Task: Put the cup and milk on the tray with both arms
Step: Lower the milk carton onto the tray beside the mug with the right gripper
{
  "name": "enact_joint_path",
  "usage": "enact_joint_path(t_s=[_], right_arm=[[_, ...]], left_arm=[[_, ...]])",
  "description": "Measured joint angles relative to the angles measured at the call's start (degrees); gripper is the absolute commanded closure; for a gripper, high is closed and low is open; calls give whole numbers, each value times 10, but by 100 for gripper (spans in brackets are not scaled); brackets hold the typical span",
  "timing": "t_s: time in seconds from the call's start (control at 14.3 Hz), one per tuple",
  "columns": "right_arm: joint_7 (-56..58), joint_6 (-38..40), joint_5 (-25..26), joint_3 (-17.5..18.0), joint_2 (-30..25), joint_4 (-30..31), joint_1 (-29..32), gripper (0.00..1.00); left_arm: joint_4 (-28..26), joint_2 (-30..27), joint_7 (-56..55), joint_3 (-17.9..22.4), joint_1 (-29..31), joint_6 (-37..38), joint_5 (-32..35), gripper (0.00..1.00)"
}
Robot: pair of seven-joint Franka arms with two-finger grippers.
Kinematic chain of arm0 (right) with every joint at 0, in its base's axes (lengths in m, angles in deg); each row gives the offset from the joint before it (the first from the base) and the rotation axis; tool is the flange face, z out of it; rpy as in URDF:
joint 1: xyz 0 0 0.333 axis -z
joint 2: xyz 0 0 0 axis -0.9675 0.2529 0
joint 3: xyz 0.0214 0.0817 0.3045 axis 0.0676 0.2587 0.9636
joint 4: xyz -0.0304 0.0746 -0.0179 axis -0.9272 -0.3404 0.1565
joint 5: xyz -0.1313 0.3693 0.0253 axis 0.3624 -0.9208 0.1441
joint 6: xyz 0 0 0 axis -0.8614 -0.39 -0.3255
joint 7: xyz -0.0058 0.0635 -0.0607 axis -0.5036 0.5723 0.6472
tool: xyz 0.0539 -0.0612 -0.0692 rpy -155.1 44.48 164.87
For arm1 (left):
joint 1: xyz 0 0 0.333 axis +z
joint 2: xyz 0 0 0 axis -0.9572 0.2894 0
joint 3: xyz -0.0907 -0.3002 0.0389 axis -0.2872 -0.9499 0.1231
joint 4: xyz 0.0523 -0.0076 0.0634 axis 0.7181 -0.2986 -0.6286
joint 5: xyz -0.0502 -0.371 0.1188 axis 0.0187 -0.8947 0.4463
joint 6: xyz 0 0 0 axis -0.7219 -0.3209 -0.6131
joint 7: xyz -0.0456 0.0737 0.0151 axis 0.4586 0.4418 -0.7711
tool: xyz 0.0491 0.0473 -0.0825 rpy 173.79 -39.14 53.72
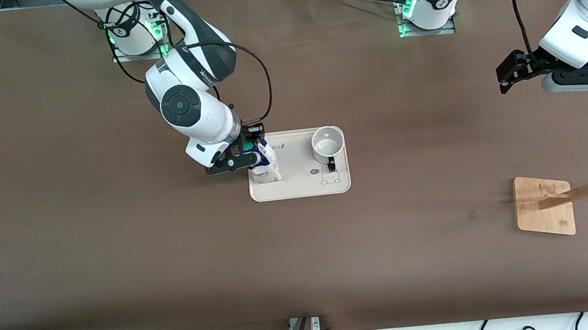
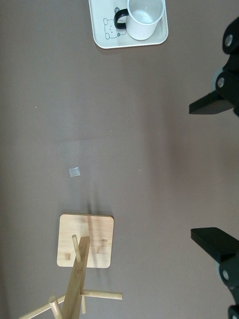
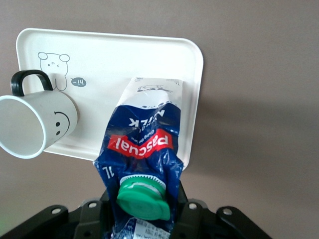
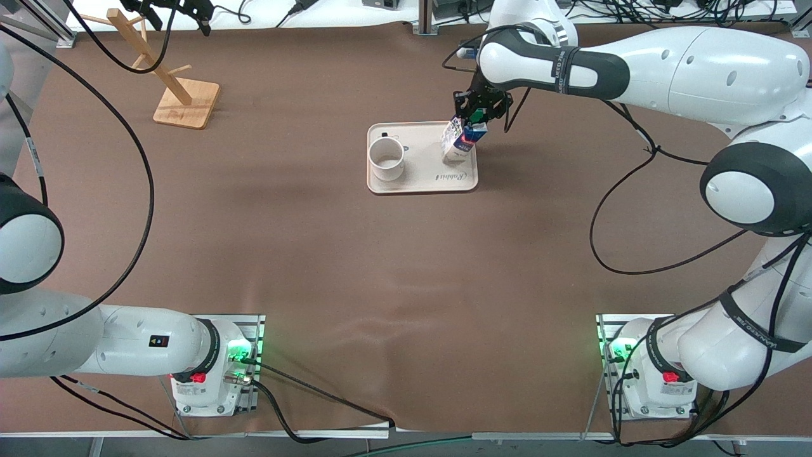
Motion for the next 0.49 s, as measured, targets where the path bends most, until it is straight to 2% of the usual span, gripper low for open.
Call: enact_joint_path(t_s=[0.35, 0.42, 0.49], right_arm=[[22, 22, 1, 1, 0, 0, -2, 54], [26, 24, 1, 1, 0, 0, -2, 49], [27, 25, 1, 1, 2, 1, -2, 10]], left_arm=[[0, 0, 0, 0, 0, 0, 0, 0], [0, 0, 0, 0, 0, 0, -1, 0], [0, 0, 0, 0, 0, 0, -2, 0]])
